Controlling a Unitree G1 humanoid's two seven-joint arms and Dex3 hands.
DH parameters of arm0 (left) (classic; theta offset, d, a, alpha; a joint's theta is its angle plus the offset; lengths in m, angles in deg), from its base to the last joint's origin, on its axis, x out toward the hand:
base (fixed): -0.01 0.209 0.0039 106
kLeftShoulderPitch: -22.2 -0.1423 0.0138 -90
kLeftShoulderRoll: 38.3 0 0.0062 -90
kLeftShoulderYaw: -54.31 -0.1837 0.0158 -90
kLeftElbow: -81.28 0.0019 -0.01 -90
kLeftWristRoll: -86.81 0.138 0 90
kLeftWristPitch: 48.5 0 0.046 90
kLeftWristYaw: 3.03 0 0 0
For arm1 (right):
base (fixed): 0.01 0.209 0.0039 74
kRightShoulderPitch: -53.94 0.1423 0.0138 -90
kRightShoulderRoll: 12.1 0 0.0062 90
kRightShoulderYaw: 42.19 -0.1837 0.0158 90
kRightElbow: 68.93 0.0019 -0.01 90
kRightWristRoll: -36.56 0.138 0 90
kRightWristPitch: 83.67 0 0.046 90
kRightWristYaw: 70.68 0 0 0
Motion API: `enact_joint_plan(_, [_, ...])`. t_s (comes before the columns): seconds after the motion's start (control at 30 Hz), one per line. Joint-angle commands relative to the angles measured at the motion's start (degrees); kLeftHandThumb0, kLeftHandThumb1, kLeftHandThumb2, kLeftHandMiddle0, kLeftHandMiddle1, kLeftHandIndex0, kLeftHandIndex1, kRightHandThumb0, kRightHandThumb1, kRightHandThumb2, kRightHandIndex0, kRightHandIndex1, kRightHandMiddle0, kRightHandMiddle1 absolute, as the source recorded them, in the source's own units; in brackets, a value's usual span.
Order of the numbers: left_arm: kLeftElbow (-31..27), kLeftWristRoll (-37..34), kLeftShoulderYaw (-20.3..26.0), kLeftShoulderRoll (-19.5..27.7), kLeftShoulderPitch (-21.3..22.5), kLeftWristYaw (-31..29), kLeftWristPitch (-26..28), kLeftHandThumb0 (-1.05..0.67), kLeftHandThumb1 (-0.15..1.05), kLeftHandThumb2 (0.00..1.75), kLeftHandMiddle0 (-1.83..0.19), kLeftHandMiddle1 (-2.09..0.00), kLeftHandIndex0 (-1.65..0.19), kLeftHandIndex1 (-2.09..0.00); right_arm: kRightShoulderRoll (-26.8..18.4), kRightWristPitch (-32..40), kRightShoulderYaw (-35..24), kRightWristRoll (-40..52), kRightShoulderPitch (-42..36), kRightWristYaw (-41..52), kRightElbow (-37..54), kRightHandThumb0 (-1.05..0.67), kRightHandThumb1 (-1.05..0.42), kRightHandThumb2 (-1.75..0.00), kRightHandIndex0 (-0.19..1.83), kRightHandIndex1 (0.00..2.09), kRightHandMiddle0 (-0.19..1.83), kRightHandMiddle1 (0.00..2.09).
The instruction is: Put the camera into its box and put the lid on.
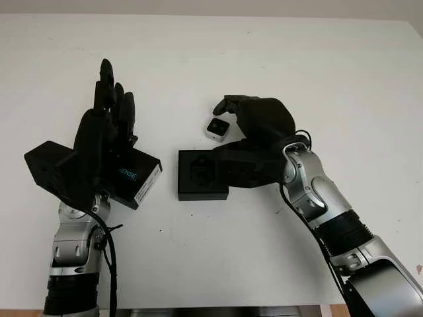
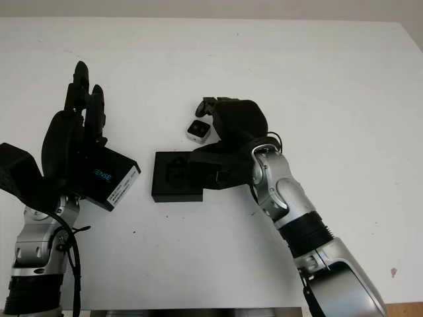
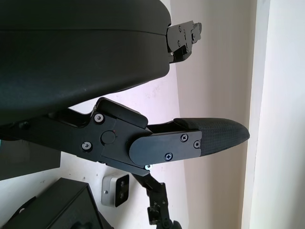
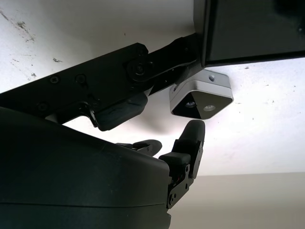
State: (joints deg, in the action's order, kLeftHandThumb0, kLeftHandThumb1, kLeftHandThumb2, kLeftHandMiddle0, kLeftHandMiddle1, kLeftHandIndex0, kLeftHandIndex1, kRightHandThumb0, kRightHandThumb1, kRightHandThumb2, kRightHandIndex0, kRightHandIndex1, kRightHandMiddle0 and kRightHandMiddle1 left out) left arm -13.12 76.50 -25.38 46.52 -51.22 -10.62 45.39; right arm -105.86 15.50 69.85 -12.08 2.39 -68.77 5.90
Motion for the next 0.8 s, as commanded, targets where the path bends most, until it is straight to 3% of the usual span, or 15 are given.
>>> enact_joint_plan(0.0, [0.34,-0.1,0.03,-0.19,0.08,-0.05,-0.74,-0.86,1.05,0.51,0.19,0.0,0.19,0.0,0.45,-0.7,-0.17,0.46,-1.03,-1.26,0.59,-0.88,-0.96,-0.05,0.35,0.07,0.27,0.66])
enact_joint_plan(0.77, [0.21,-0.72,0.28,-0.26,0.17,0.12,-0.83,-0.85,1.05,0.49,0.19,0.0,0.19,0.0,-1.08,-3.18,3.35,-5.67,-0.52,-11.33,-5.35,-0.7,-0.98,-0.05,0.45,0.08,0.46,0.99])
